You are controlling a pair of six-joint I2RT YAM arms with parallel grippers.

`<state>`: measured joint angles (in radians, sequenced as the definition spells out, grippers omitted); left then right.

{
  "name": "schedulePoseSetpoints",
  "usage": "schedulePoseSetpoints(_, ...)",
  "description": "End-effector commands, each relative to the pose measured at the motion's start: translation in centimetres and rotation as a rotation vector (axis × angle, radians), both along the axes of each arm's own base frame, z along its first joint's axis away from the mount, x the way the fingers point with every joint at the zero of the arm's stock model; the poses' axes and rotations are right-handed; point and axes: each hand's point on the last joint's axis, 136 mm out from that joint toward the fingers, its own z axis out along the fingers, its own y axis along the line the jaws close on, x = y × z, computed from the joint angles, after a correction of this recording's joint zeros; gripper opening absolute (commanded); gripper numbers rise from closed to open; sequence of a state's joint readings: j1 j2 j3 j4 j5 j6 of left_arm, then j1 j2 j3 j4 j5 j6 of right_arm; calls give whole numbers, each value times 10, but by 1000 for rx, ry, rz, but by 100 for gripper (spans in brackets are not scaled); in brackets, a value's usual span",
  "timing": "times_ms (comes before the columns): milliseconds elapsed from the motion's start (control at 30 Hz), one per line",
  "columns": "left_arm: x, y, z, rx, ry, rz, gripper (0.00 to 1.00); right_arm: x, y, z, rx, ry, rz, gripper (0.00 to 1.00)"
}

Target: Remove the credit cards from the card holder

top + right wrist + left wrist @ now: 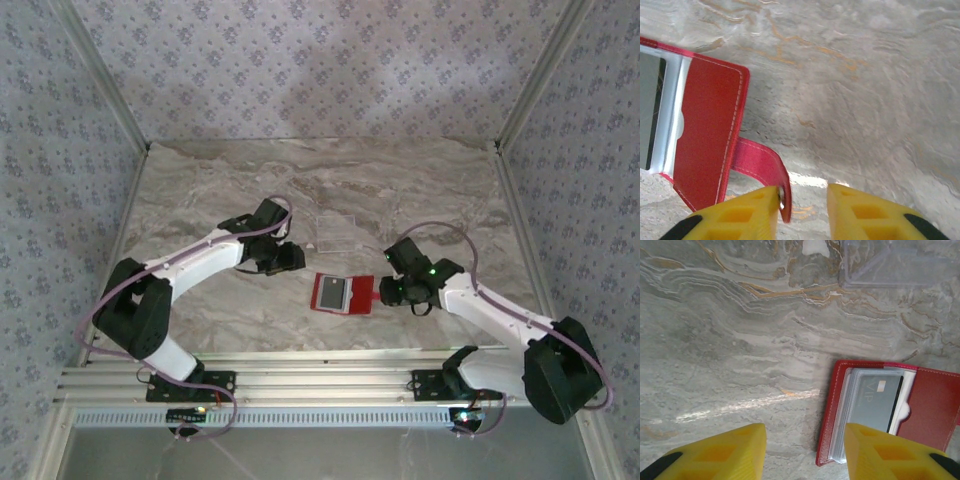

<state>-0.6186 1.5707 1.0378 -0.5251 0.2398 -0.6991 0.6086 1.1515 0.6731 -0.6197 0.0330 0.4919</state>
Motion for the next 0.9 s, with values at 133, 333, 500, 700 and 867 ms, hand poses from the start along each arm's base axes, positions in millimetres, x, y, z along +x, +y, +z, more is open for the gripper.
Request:
schedulePoseSetpoints(133,-3,-30,9,-95,-11,-71,43,-1,-25,52,-72,-69,-182,41)
schedulePoseSetpoints(333,-6,-50,0,-100,4,-102,39,15,22,99,86,-124,-115,41)
schedulePoseSetpoints(500,-6,-59,-10,-99,15,-119,35,32,101,101,356,-56,1,39)
schedulePoseSetpoints(700,-5,-58,-18,-73,25,-128,35,37,94,39,220,60,-37,34)
schedulePoseSetpoints(867,-5,-56,-23,-45,37,-157,35,40,66,-6,106,96,-108,33)
